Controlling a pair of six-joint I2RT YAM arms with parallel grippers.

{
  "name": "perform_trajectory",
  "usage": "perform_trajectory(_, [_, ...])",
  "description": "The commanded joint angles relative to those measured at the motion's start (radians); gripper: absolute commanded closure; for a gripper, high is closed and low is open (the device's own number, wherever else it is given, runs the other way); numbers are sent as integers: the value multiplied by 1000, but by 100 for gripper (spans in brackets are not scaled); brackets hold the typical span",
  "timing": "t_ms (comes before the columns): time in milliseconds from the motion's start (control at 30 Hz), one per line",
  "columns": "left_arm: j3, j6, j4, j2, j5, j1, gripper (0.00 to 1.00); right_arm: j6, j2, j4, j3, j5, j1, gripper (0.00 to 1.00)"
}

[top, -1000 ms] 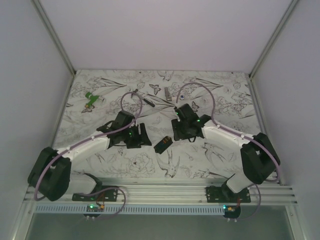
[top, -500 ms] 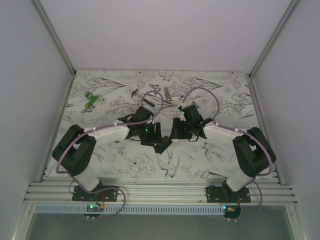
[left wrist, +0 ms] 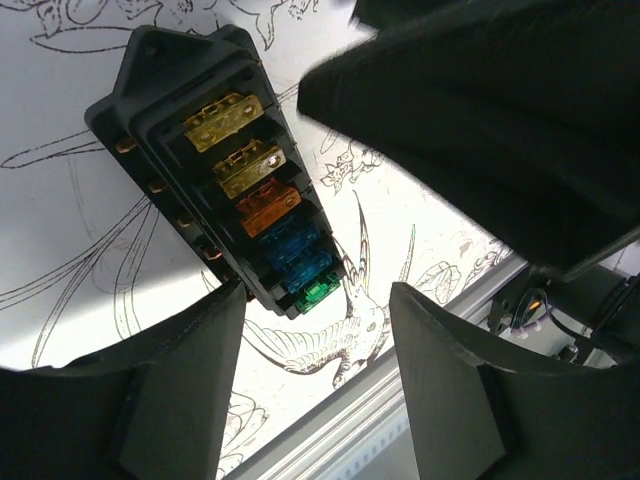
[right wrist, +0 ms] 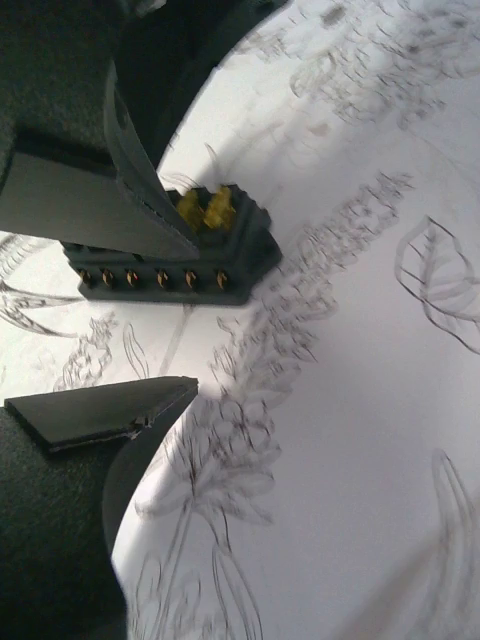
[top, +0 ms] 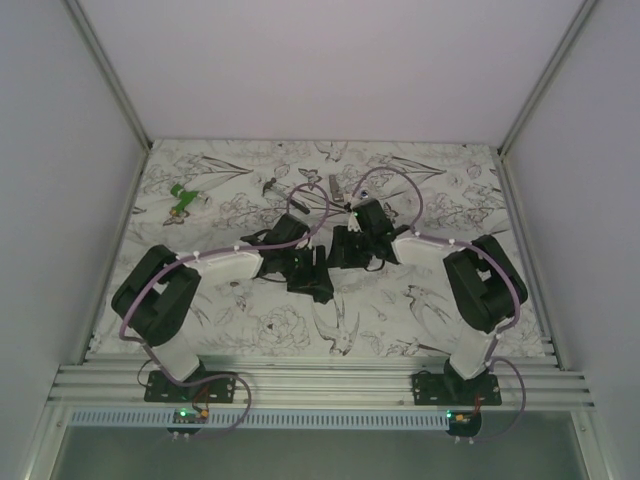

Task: Snap on the fuse box
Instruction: Adjust the fuse box base at the center of the board, then pick up the fuse box cover from the center of the board.

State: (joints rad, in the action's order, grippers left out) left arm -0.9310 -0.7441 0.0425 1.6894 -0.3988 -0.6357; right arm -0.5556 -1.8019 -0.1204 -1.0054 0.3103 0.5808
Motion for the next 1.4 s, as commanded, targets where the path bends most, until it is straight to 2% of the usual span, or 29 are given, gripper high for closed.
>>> perform_trajectory(0, [35, -1, -14, -56, 19, 13, 36, 73, 34, -97, -83, -205, -37, 41])
perform_trajectory(100, [77, 8, -14, -107, 23, 59, 31, 105, 63, -149, -115, -359, -94, 33])
perform_trajectory(200, [129, 23, -10, -161, 22, 116, 25, 122, 63, -168, -166, -499, -152, 21])
perform_trajectory(400, [206, 69, 40, -266, 83, 205, 10, 125, -48, -181, -323, -765, -240, 1])
perform_trajectory(500, [220, 93, 66, -298, 125, 226, 3, 133, -137, -188, -430, -862, -263, 0])
perform_trajectory(667, [229, 108, 76, -315, 148, 239, 1, 150, -308, -215, -636, -980, -294, 0])
perform_trajectory(833, [229, 111, 77, -308, 140, 246, 1, 152, -487, -326, -860, -1011, -329, 0])
perform_trajectory(967, [231, 114, 77, -308, 143, 248, 1, 151, -554, -401, -937, -989, -348, 0])
perform_trajectory(1067, [231, 114, 76, -306, 144, 247, 1, 139, -530, -439, -908, -975, -351, 0])
perform_trajectory(1367, [239, 112, 75, -311, 133, 247, 1, 121, -341, -390, -636, -933, -385, 0])
